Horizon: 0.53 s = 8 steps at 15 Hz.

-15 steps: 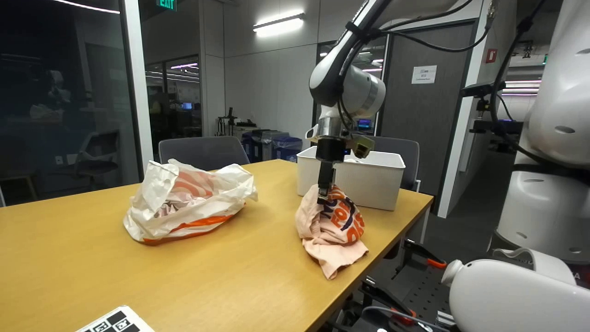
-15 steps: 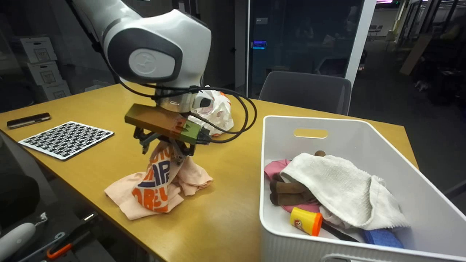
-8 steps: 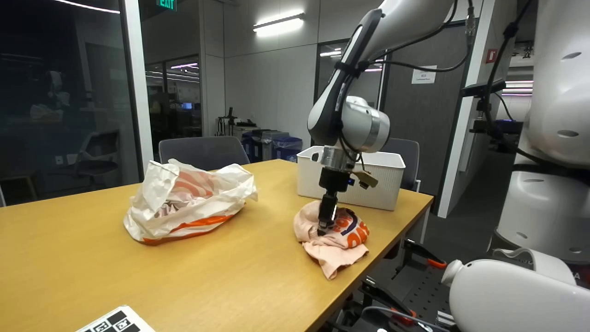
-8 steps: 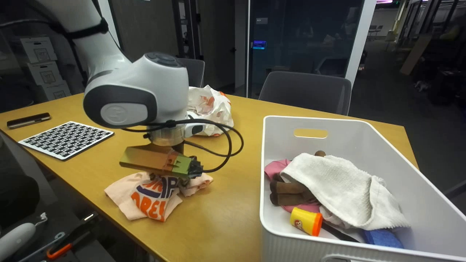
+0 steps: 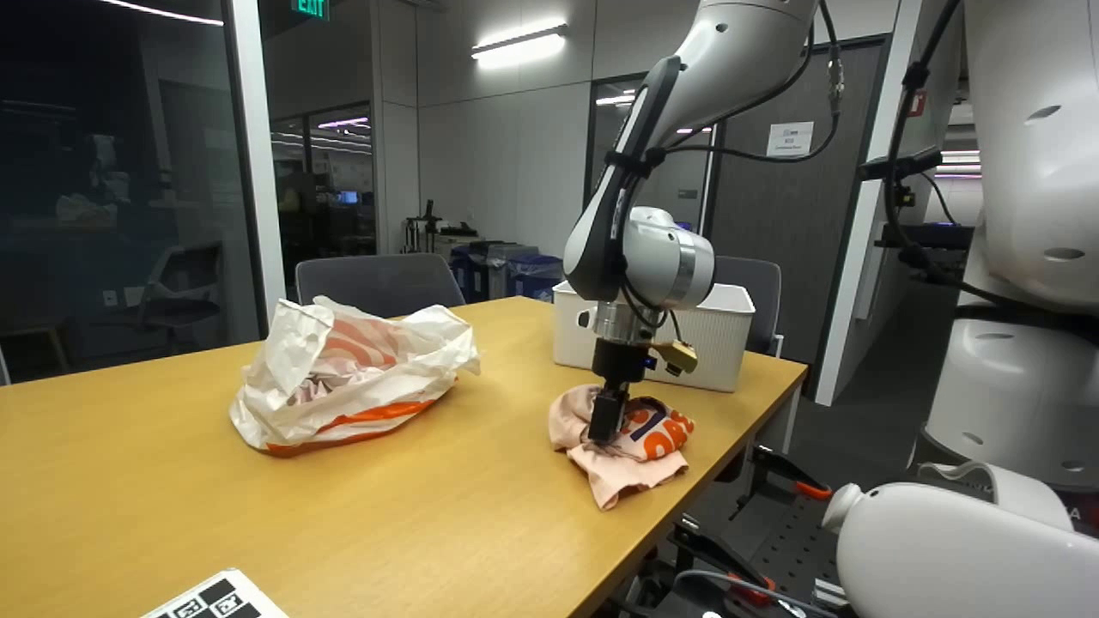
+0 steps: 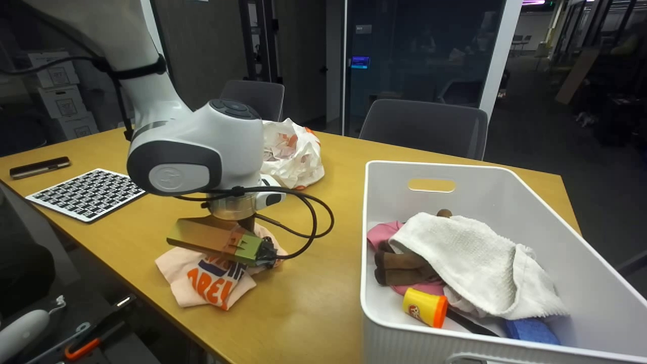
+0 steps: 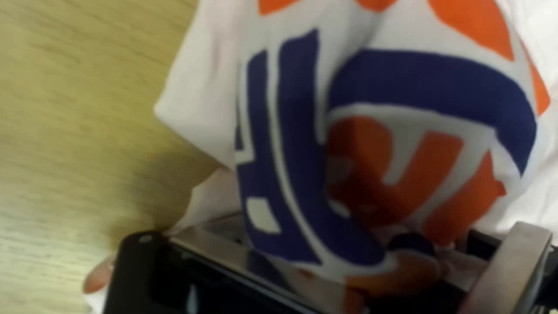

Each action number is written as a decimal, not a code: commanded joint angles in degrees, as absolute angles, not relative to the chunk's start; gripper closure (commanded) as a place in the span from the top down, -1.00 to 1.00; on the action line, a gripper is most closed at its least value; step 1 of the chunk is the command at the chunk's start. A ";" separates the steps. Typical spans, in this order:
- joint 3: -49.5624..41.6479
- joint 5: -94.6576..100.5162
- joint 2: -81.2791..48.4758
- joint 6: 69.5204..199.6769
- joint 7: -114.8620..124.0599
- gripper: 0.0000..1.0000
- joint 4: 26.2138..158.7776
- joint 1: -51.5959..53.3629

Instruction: Remove the peach shirt out of the basket and put it in the plastic bag

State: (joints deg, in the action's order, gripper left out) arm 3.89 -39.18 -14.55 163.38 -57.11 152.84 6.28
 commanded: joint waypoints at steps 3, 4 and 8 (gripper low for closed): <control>2.31 -36.91 -15.93 165.07 -52.28 -0.43 152.16 7.93; 1.33 -34.87 -14.37 164.64 -49.64 -0.57 152.88 8.98; -3.14 -23.54 -7.04 162.26 -37.78 -0.96 156.37 14.20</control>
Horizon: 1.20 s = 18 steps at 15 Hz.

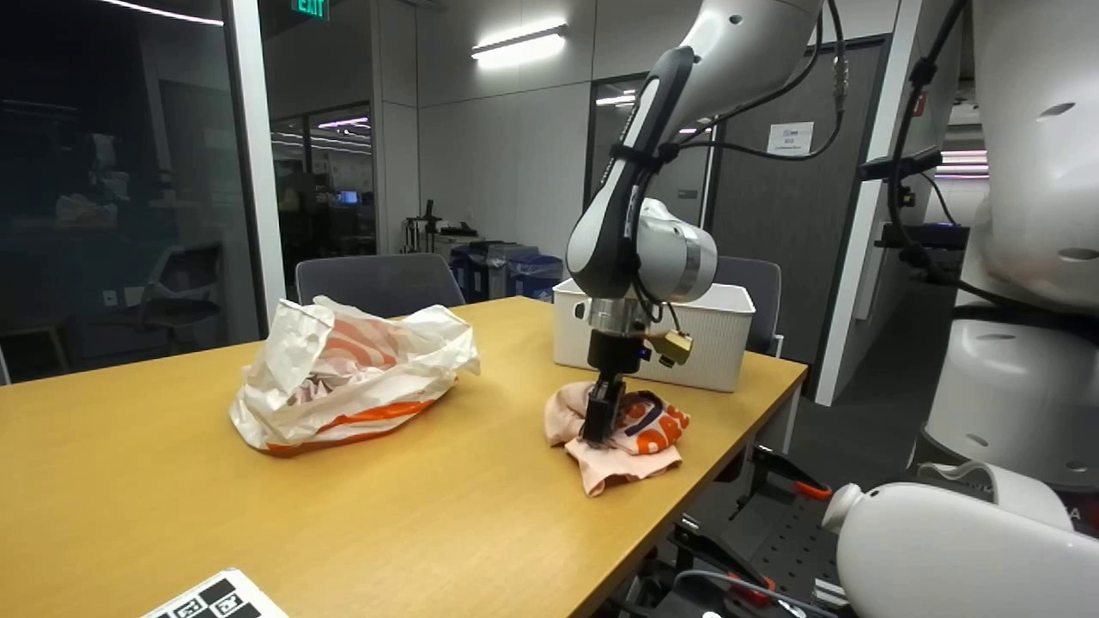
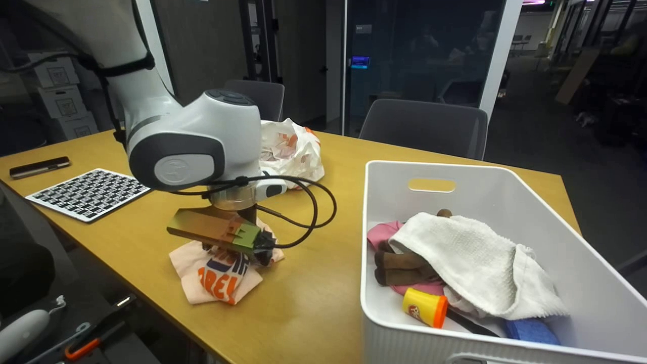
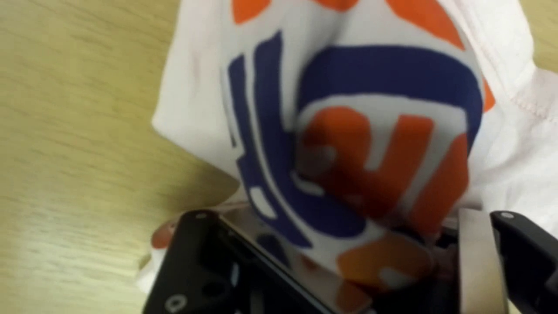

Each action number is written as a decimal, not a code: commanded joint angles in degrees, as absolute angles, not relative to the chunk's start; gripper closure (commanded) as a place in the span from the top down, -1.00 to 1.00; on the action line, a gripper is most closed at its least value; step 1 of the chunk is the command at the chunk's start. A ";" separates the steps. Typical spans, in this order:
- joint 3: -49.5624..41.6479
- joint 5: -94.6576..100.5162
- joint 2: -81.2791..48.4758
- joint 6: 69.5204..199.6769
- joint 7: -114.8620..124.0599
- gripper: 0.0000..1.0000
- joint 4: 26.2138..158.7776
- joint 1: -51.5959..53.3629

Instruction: Remove the peach shirt out of the basket and put it in the plastic bag

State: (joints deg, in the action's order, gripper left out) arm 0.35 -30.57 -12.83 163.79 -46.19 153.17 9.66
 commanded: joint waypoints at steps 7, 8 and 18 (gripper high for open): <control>-13.31 11.81 2.39 163.07 -7.12 -0.99 155.58 26.29; -12.19 16.87 3.94 160.78 -3.57 -0.98 153.60 25.48; 11.56 29.71 8.83 144.72 5.96 -0.98 137.29 11.58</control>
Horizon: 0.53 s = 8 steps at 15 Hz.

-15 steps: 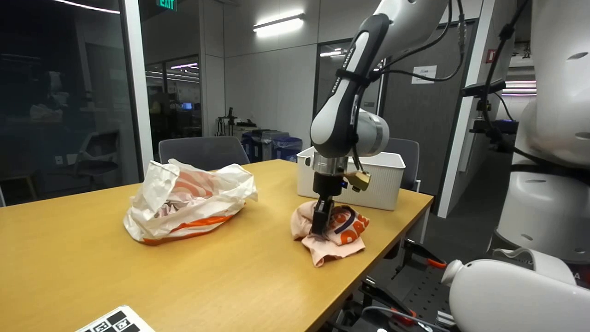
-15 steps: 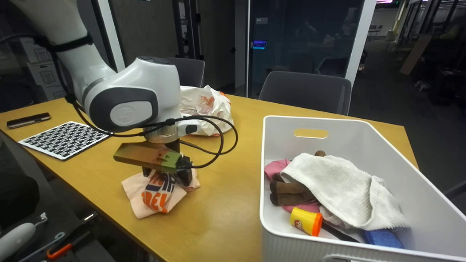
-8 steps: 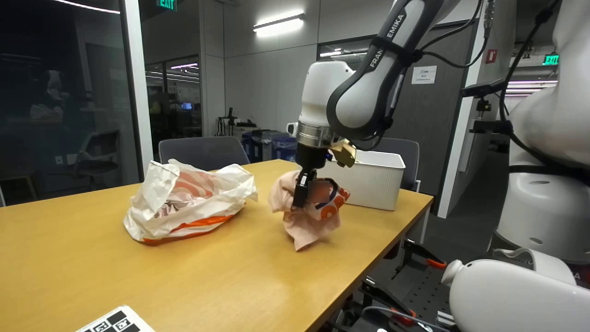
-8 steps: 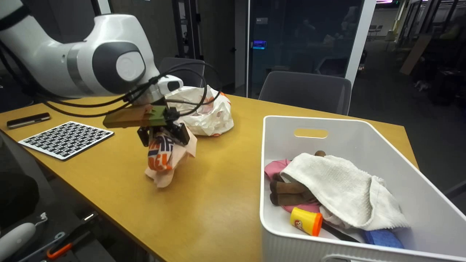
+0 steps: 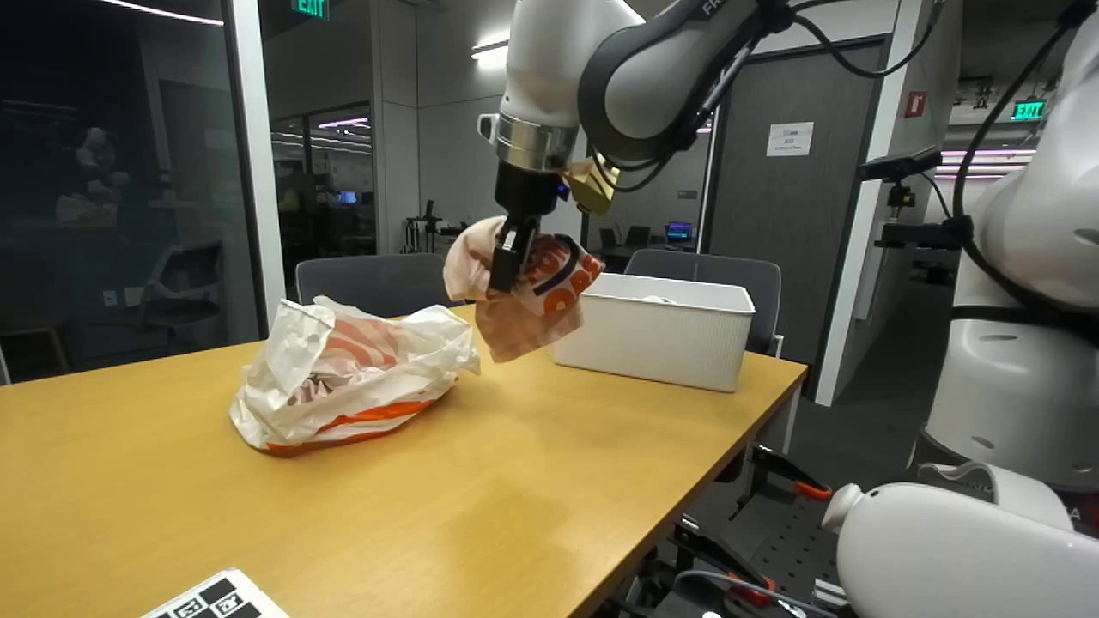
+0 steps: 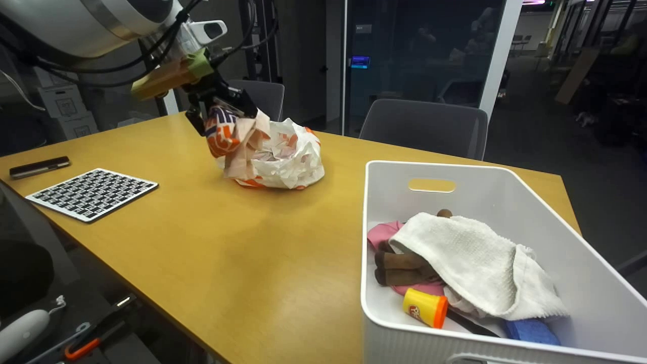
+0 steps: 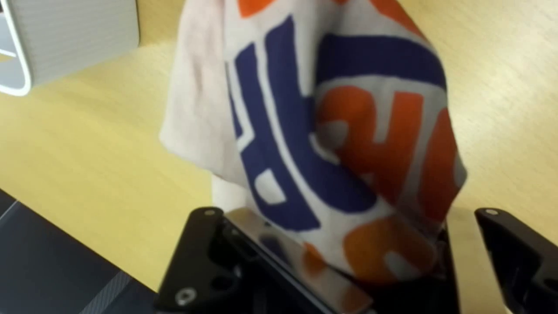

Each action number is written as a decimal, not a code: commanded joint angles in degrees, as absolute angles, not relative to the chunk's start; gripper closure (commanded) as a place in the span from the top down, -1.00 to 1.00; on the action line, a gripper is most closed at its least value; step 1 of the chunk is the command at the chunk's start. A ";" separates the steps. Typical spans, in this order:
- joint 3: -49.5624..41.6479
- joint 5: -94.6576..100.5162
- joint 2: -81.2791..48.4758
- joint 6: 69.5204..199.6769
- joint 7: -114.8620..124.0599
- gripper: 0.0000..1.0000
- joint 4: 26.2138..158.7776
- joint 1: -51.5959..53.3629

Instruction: Remove the peach shirt out of the basket and put it in the plastic bag

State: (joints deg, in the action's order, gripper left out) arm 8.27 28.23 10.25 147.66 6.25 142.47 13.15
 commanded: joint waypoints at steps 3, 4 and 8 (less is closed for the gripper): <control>13.51 31.40 4.88 142.78 5.11 -0.97 131.84 11.47; 13.99 32.45 3.37 142.08 5.07 -0.97 129.99 11.56; 13.98 34.26 -3.84 139.58 2.45 -0.99 121.57 12.66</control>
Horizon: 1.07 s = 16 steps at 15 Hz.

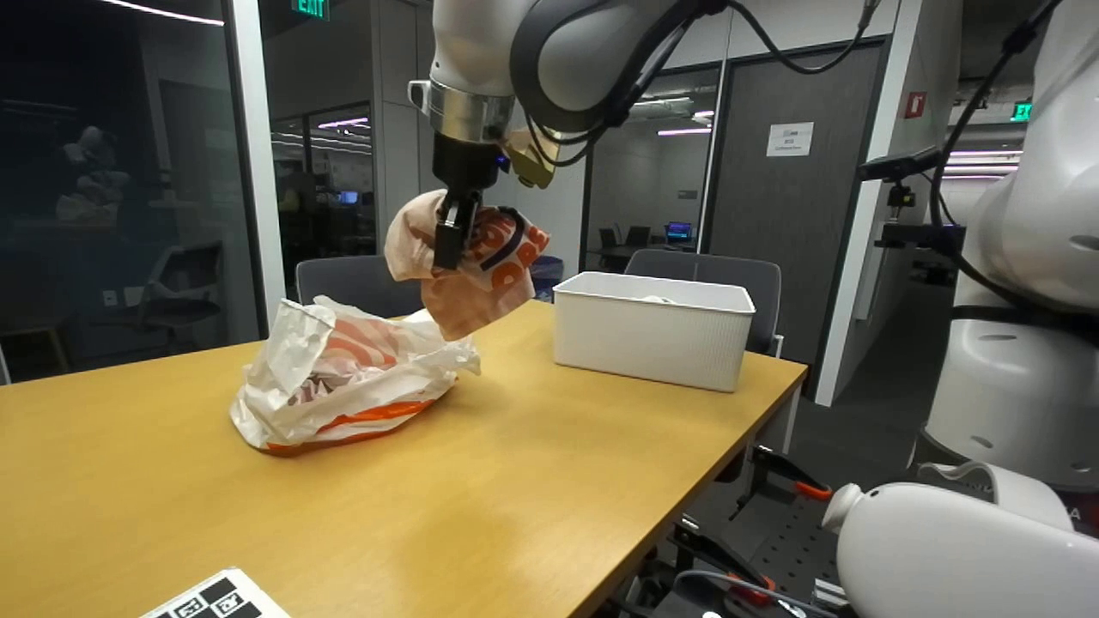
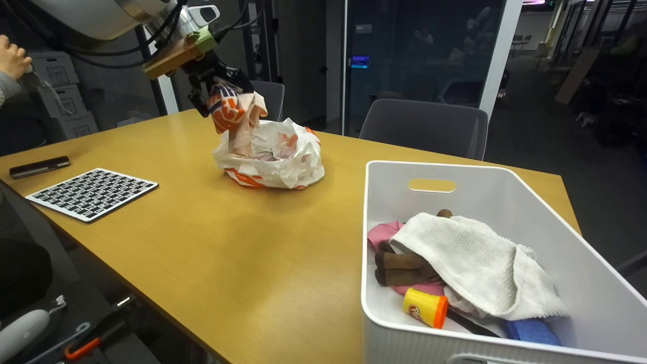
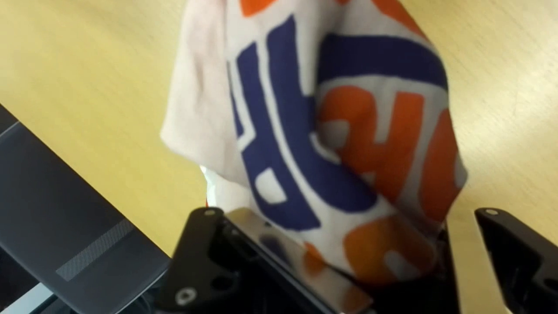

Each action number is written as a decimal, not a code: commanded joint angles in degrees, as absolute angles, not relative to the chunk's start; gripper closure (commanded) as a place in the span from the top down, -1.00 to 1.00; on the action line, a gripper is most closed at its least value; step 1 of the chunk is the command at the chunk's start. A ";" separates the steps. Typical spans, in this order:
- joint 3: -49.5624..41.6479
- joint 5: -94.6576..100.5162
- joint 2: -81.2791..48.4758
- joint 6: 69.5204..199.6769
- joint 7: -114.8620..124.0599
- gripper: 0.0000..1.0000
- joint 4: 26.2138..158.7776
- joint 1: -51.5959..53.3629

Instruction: Remove the peach shirt out of the basket and put it in the plastic bag

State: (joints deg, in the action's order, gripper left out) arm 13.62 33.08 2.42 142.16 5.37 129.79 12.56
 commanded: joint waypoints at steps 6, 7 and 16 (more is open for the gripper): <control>12.49 33.37 -16.26 135.39 -4.94 -0.97 106.15 14.14; 12.36 32.23 -18.14 135.04 -6.78 -0.98 103.93 14.08; 9.44 24.76 -33.12 127.32 -19.14 -0.97 90.91 12.81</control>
State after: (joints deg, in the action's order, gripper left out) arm 10.10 27.45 -28.21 130.85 -14.99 96.83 12.84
